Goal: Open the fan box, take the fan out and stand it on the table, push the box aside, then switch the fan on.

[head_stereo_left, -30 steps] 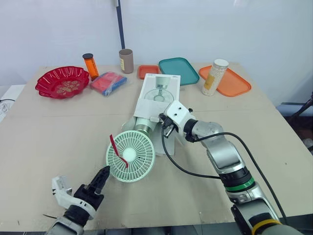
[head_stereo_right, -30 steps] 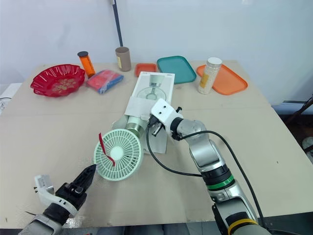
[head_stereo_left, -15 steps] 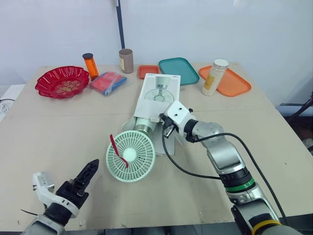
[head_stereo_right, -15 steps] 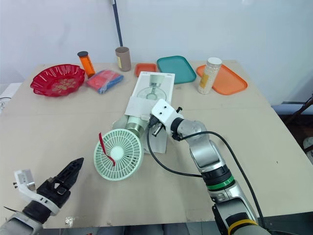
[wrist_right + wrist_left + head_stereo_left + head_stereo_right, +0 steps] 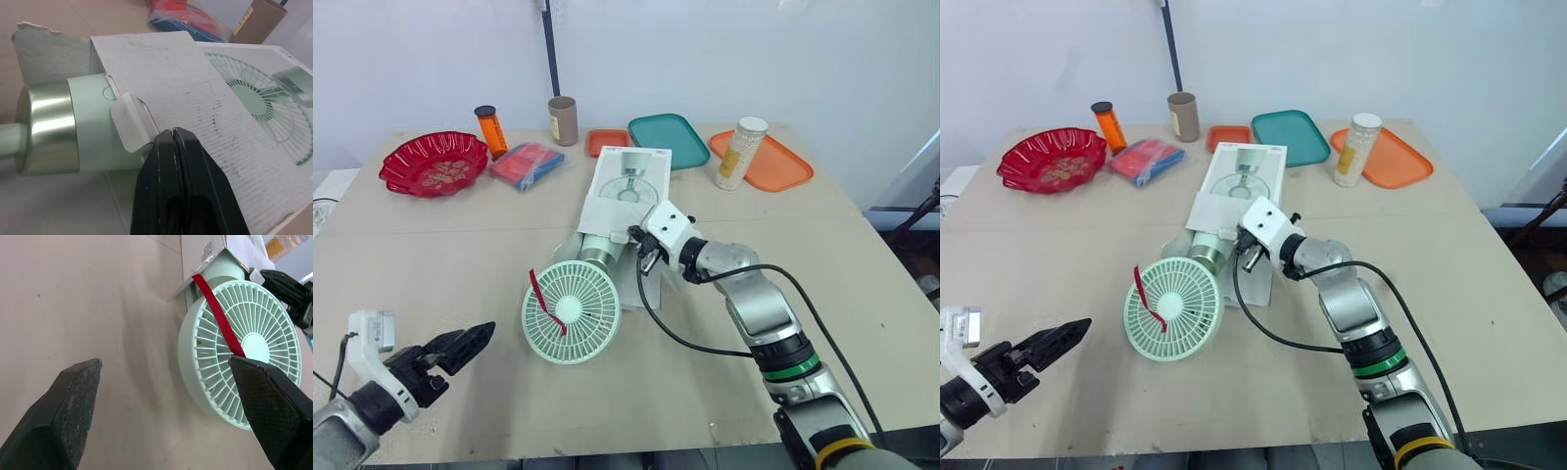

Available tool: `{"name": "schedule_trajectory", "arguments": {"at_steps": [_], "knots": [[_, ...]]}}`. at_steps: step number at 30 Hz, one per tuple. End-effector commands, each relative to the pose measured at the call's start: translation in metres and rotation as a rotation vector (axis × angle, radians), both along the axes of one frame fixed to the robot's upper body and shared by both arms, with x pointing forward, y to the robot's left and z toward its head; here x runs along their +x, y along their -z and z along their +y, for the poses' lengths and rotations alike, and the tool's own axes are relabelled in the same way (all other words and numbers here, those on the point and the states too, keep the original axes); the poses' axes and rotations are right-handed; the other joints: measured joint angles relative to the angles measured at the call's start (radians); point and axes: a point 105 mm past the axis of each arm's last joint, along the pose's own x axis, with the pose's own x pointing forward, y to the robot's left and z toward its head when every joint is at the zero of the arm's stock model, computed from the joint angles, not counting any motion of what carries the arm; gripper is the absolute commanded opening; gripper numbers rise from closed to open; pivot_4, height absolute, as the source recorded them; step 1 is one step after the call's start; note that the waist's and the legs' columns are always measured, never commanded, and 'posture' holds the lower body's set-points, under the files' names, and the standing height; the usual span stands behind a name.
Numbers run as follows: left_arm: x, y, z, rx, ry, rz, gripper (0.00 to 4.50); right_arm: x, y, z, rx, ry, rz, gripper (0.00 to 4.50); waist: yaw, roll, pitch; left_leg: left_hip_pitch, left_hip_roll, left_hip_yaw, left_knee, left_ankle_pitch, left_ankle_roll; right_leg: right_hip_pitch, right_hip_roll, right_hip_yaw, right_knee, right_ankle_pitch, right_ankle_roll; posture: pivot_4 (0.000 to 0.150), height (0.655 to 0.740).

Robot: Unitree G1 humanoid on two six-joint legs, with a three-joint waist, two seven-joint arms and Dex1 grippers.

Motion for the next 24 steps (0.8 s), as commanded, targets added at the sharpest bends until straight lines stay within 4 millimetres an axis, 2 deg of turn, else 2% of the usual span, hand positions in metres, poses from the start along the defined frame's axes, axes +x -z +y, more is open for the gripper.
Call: {"name": "schedule_trajectory", "arguments": {"at_steps": [1,7,11,12,13,14,15,16,18,24], "knots": [[0.001,-0.001,0.004,0.073,0.055,-0.021,4.42,-0.01,-0.021,0.001,0.07,-0.062,-0.002,0.0,0.0,0.001,0.002,0.0,0.0,0.001,0.0,0.0,0.0,0.0,0.0,0.001,0.0,0.001,0.001,0.15,0.74],[0.006,0.003,0.004,0.154,0.126,-0.041,4.42,-0.028,-0.05,-0.008,0.135,-0.144,-0.002,0.0,0.0,0.002,0.006,-0.003,0.002,0.0,-0.001,-0.001,-0.001,-0.004,0.002,0.0,0.0,0.002,0.003,0.15,0.74],[0.011,0.007,0.01,0.204,0.175,-0.046,4.5,-0.047,-0.067,-0.022,0.128,-0.232,0.009,1.16,0.0,0.002,0.008,-0.005,0.002,0.0,-0.001,-0.001,-0.001,-0.005,0.002,0.0,0.0,0.002,0.003,0.15,0.74],[0.012,0.008,0.011,0.217,0.185,-0.051,4.5,-0.05,-0.068,-0.024,0.125,-0.243,0.014,1.86,0.0,0.002,0.008,-0.005,0.002,0.0,-0.001,-0.001,-0.001,-0.005,0.002,0.0,0.0,0.002,0.003,0.15,0.74],[0.013,0.008,0.011,0.227,0.195,-0.057,4.5,-0.053,-0.069,-0.026,0.125,-0.255,0.021,2.23,0.0,0.001,0.008,-0.005,0.002,0.0,-0.001,-0.001,-0.001,-0.005,0.002,0.0,0.0,0.002,0.003,0.15,0.74],[0.014,0.008,0.011,0.232,0.204,-0.06,4.5,-0.056,-0.07,-0.028,0.122,-0.267,0.029,2.78,0.0,0.001,0.008,-0.005,0.002,0.0,0.0,-0.001,-0.001,-0.005,0.002,0.0,0.0,0.002,0.003,0.15,0.74],[0.014,0.009,0.011,0.236,0.216,-0.062,4.5,-0.059,-0.07,-0.03,0.114,-0.279,0.037,3.13,-0.001,0.001,0.008,-0.005,0.002,0.0,0.0,-0.001,-0.001,-0.005,0.002,0.0,0.0,0.002,0.003,0.15,0.74],[0.014,0.009,0.01,0.243,0.232,-0.064,4.5,-0.062,-0.069,-0.033,0.099,-0.293,0.045,3.68,-0.001,0.001,0.008,-0.005,0.003,0.001,0.0,-0.001,-0.001,-0.006,0.003,0.0,0.0,0.002,0.002,0.15,0.74],[0.015,0.011,0.007,0.272,0.269,-0.072,4.5,-0.07,-0.065,-0.039,0.059,-0.329,0.064,4.36,0.0,0.001,0.008,-0.005,0.003,0.002,0.0,-0.001,-0.001,-0.006,0.003,0.0,0.0,0.003,0.002,0.15,0.74],[0.016,0.015,0.004,0.396,0.402,-0.126,4.5,-0.09,-0.056,-0.051,-0.015,-0.432,0.124,4.36,0.001,0.0,0.009,-0.005,0.004,0.003,0.0,-0.002,-0.001,-0.006,0.003,0.001,0.0,0.003,0.002,0.15,0.74]]}}
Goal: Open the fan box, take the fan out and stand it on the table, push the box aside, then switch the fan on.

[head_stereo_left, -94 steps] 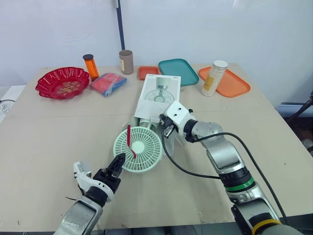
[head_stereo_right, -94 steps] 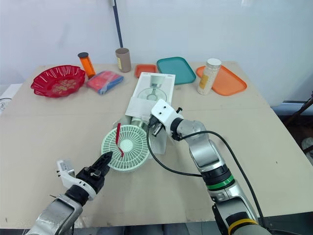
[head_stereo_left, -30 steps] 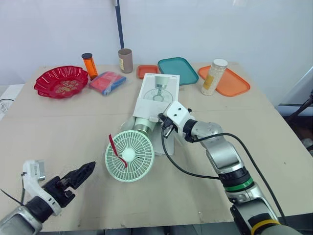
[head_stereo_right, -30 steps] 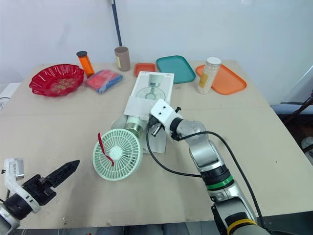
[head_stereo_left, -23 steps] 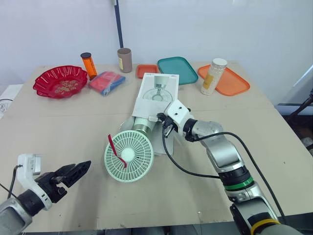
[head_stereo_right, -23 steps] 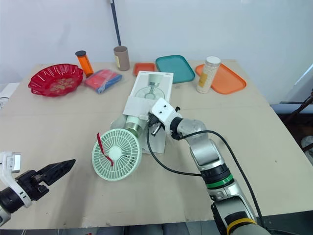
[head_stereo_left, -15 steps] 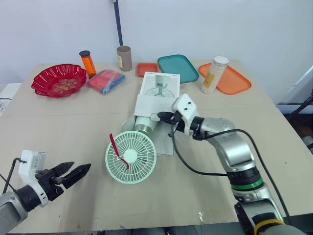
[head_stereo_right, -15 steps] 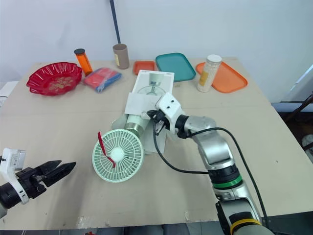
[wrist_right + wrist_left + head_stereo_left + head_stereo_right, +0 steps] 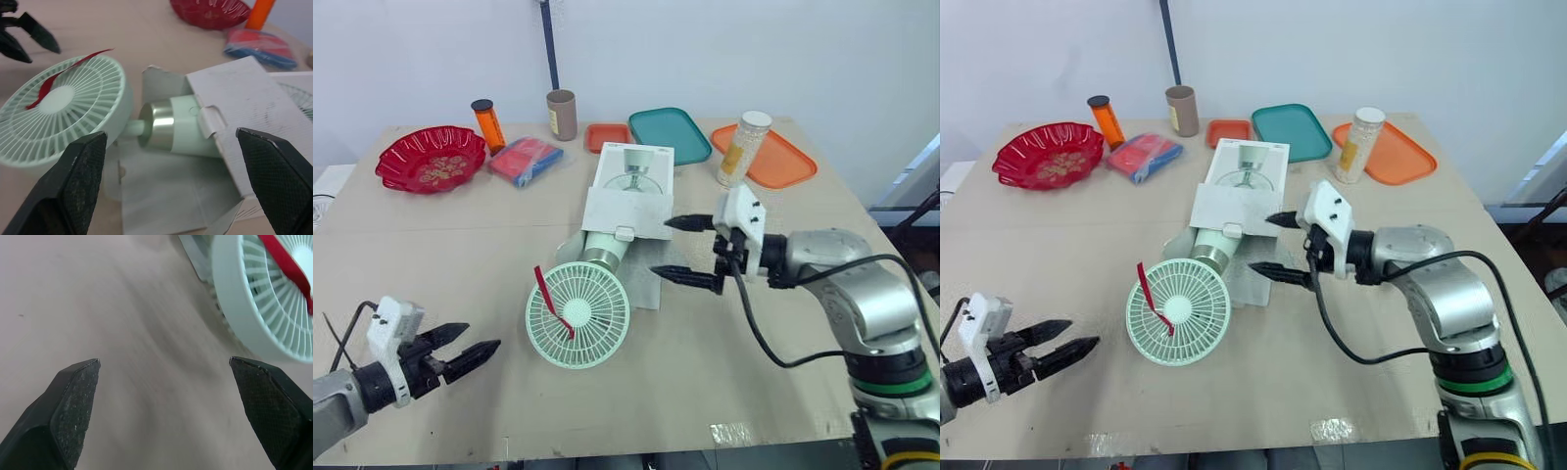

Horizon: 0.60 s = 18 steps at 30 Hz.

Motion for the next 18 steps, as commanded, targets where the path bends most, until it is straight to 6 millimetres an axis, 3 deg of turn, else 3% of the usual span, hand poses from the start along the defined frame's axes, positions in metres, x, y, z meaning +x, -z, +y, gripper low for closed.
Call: {"name": "schedule_trajectory", "arguments": {"at_steps": [1,7,12,18], "knots": [[0.004,-0.006,-0.002,0.098,0.107,-0.089,4.5,-0.019,-0.013,-0.002,-0.003,-0.1,-0.04,4.36,0.0,0.0,0.0,0.0,0.0,0.001,0.0,0.0,0.0,0.0,0.0,0.0,0.0,0.0,0.0,0.15,0.74],[0.017,-0.018,-0.003,0.353,0.385,-0.354,4.5,-0.032,-0.005,-0.012,-0.071,-0.19,-0.064,4.36,0.001,0.0,0.001,0.0,0.001,0.002,0.001,0.0,0.0,0.0,0.001,0.0,0.0,0.001,-0.001,0.15,0.74],[0.029,-0.013,0.004,0.487,0.539,-0.477,4.5,-0.032,-0.003,-0.017,-0.103,-0.204,-0.096,4.36,-0.001,0.0,0.001,0.001,0.002,0.005,0.001,0.0,0.0,-0.001,0.001,0.0,0.0,0.003,-0.002,0.15,0.74],[0.06,-0.016,-0.009,0.716,0.703,-0.871,4.5,-0.04,0.002,-0.02,-0.12,-0.176,-0.083,4.36,0.007,-0.002,0.001,-0.001,0.002,0.005,0.002,0.0,0.0,-0.001,0.0,0.0,0.0,0.005,-0.001,0.15,0.74]]}}
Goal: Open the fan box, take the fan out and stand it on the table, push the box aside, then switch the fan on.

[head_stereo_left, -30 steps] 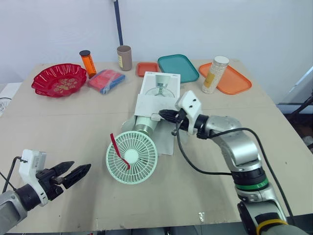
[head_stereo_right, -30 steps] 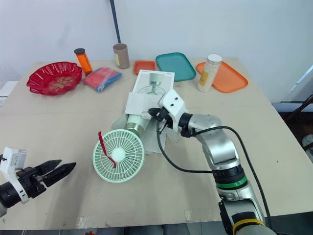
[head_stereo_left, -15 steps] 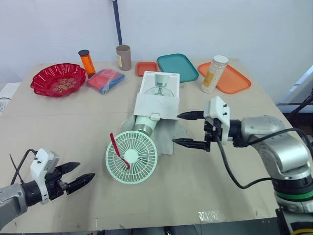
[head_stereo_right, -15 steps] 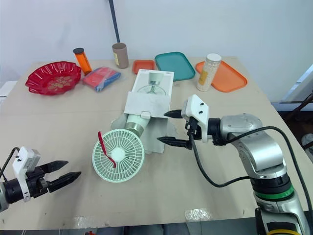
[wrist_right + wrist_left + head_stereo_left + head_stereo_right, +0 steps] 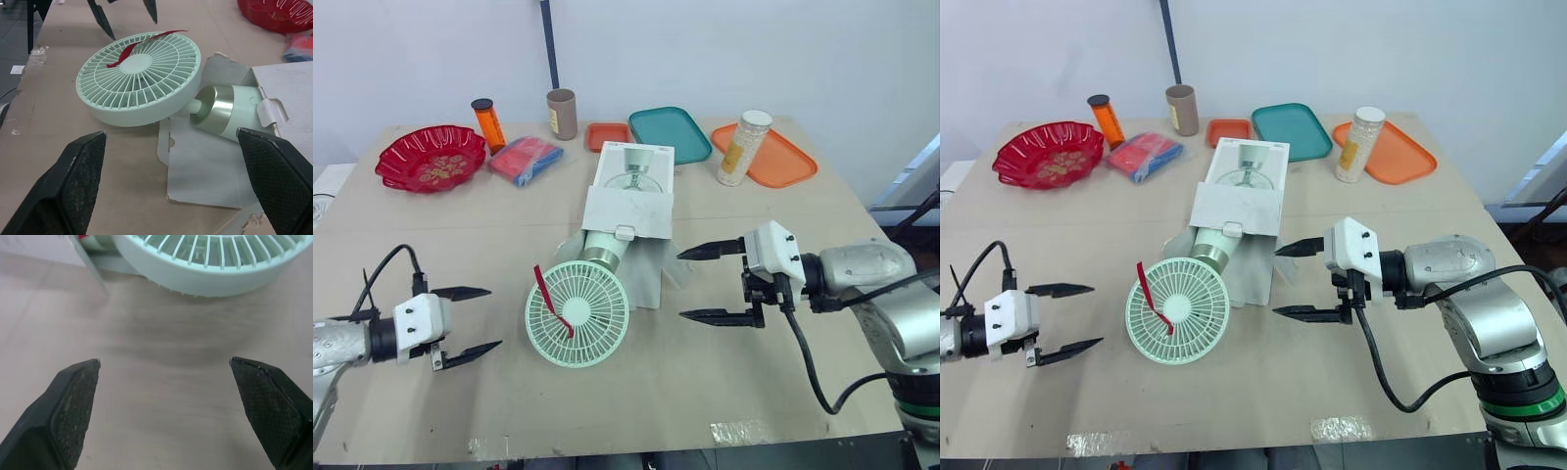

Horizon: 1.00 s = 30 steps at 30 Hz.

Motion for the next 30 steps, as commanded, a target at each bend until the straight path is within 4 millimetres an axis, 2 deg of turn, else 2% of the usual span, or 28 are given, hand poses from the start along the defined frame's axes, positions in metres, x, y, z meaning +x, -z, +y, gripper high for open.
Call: {"name": "schedule_trajectory", "arguments": {"at_steps": [1,7,13,24,30], "knots": [[0.013,-0.005,-0.009,0.093,0.135,-0.231,4.5,-0.011,-0.008,-0.003,-0.008,0.003,-0.033,4.36,0.003,-0.001,0.0,0.0,0.0,0.0,0.0,0.0,0.0,0.0,0.0,0.0,0.0,0.001,0.0,0.15,0.74],[0.023,-0.003,-0.02,0.148,0.274,-0.361,4.5,-0.019,-0.019,-0.012,0.069,0.058,0.079,4.36,-0.006,-0.001,0.0,0.0,0.001,0.002,0.001,0.0,0.001,-0.001,0.0,0.001,-0.001,0.004,0.0,0.15,0.74],[0.029,-0.007,-0.025,0.128,0.305,-0.428,4.5,-0.022,-0.026,-0.017,0.077,0.068,0.099,4.36,-0.005,-0.001,0.0,0.0,0.001,0.002,0.002,0.0,0.001,0.0,0.001,0.0,0.001,0.005,0.0,0.15,0.74],[0.032,-0.019,-0.036,0.148,0.409,-0.619,4.5,-0.025,-0.02,-0.016,0.056,0.049,0.121,4.36,-0.005,-0.002,0.0,0.0,0.001,0.002,0.003,0.0,0.001,0.0,0.001,0.0,0.002,0.005,0.001,0.15,0.74],[0.023,-0.014,-0.049,0.176,0.532,-0.711,4.5,-0.026,-0.018,-0.014,0.042,0.05,0.105,4.36,-0.005,-0.002,0.0,0.0,0.001,0.002,0.003,0.0,0.001,0.0,0.001,0.0,0.003,0.005,0.001,0.15,0.74]]}}
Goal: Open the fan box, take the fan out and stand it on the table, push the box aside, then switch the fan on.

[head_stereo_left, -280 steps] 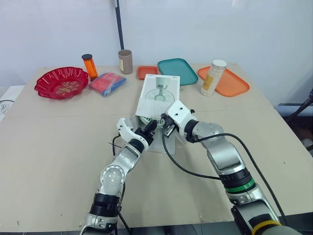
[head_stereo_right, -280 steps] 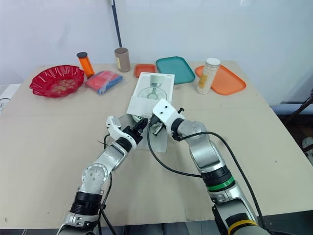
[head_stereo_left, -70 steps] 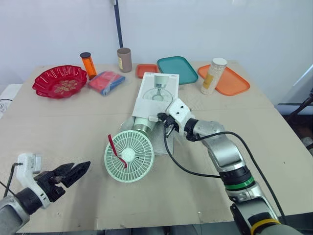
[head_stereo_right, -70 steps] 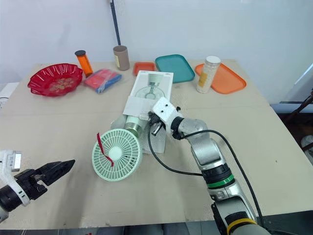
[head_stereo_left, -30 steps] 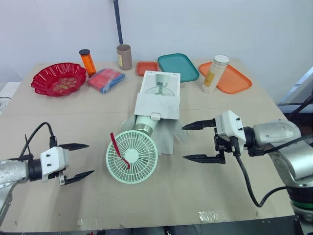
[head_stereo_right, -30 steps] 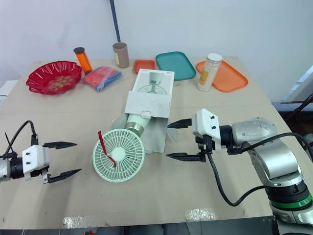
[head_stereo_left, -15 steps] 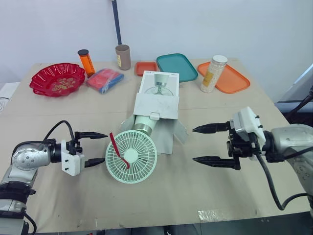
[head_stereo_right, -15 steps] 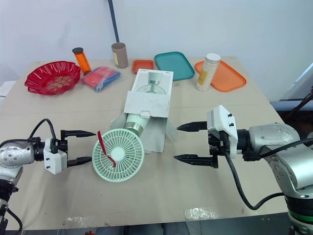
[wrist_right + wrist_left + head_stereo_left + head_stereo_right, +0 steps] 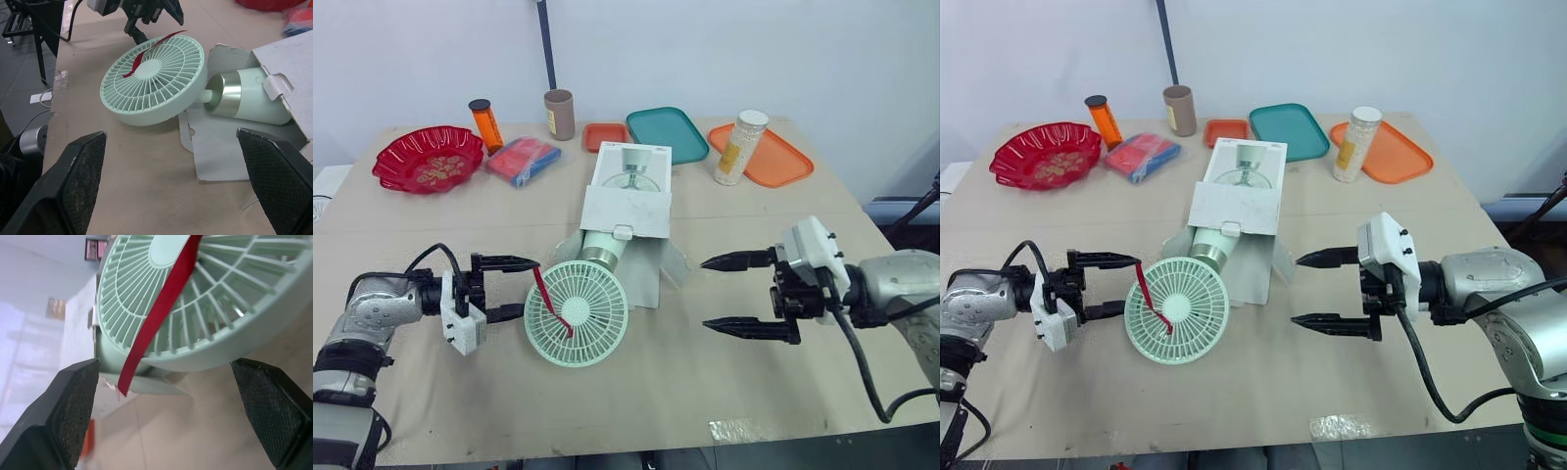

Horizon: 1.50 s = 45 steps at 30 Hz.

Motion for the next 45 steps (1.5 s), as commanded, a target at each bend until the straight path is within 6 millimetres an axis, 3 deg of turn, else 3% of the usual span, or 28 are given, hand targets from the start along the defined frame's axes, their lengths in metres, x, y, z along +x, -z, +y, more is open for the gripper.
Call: {"name": "schedule_trajectory", "arguments": {"at_steps": [1,15,30,35,45], "knots": [[-0.006,-0.001,-0.009,0.003,0.071,-0.069,4.5,-0.005,-0.005,0.003,-0.026,-0.019,-0.059,4.36,0.0,0.0,0.0,0.0,0.0,0.0,0.0,0.0,0.0,0.0,0.0,0.0,0.0,0.0,0.0,0.15,0.74],[0.004,-0.01,-0.019,0.064,0.1,-0.162,4.5,-0.005,-0.002,0.005,-0.036,-0.011,-0.077,4.36,0.0,-0.001,-0.001,0.0,0.0,0.0,0.003,0.0,0.0,0.001,0.0,0.0,0.002,0.0,0.0,0.15,0.74],[0.0,0.0,-0.036,0.097,0.194,-0.193,4.5,-0.001,0.002,0.006,-0.045,0.0,-0.105,4.36,0.0,-0.001,-0.001,0.0,-0.001,0.0,0.004,0.0,0.0,0.001,0.0,0.0,0.003,0.0,0.001,0.15,0.74],[0.001,0.0,-0.038,0.073,0.195,-0.207,3.08,0.0,0.003,0.006,-0.045,0.001,-0.109,4.5,0.0,-0.001,-0.001,0.0,-0.001,0.0,0.004,0.0,0.0,0.001,0.0,0.0,0.003,0.0,0.001,0.15,0.74],[0.003,-0.011,-0.039,-0.004,0.172,-0.253,3.08,-0.001,0.006,0.007,-0.047,0.004,-0.111,4.5,0.0,-0.002,-0.001,0.0,-0.001,0.0,0.005,0.0,0.0,0.001,0.0,0.0,0.004,0.0,0.001,0.15,0.74]]}}
